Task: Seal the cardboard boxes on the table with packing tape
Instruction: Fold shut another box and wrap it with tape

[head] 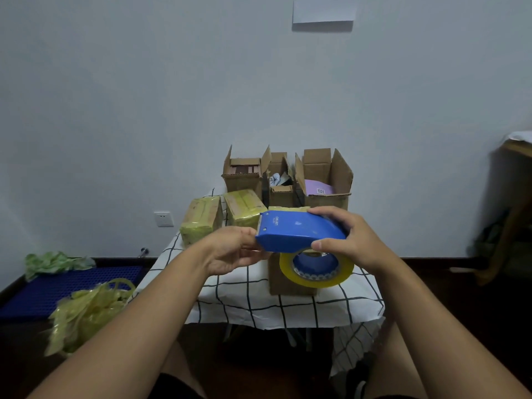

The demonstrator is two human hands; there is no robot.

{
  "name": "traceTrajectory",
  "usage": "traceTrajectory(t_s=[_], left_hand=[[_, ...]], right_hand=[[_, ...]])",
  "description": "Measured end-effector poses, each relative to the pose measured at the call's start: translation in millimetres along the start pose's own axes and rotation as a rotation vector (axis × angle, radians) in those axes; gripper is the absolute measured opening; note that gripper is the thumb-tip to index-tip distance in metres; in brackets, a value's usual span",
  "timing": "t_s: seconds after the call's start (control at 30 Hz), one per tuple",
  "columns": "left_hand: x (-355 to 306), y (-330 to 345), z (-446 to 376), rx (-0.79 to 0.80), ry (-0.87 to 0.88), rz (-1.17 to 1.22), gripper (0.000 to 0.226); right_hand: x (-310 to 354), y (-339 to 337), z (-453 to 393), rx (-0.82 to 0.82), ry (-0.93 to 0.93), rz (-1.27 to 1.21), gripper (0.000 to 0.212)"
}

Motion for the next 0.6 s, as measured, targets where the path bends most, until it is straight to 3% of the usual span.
traceTrajectory(t_s=[0.17, 0.3, 0.6], left_hand=[[-2.0, -2.9, -1.2, 0.01, 0.022, -0.061, 0.029], [-3.7, -4.0, -1.8, -0.036, 0.033, -0.084, 0.014], [-25.2, -15.3, -8.8, -0.147, 0.121, -0.257, 0.009]], right_hand=[[-0.7, -4.5, -0.3, -0.014, 0.003, 0.012, 0.066], [-3.6, -8.6, 1.7, -0.026, 0.01, 0.013, 0.068], [-12.5, -27.6, 11.0, -0.021, 0.048, 0.091, 0.067]])
Point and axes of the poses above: each hand's wrist, its own z-axis away from the middle knuckle, its own y-axis out of the palm, x = y × z, the point moved 3 cm from there along -z, towards the middle knuckle, and after that the axes turned 10 degrees about y, right-handed, at the moved point
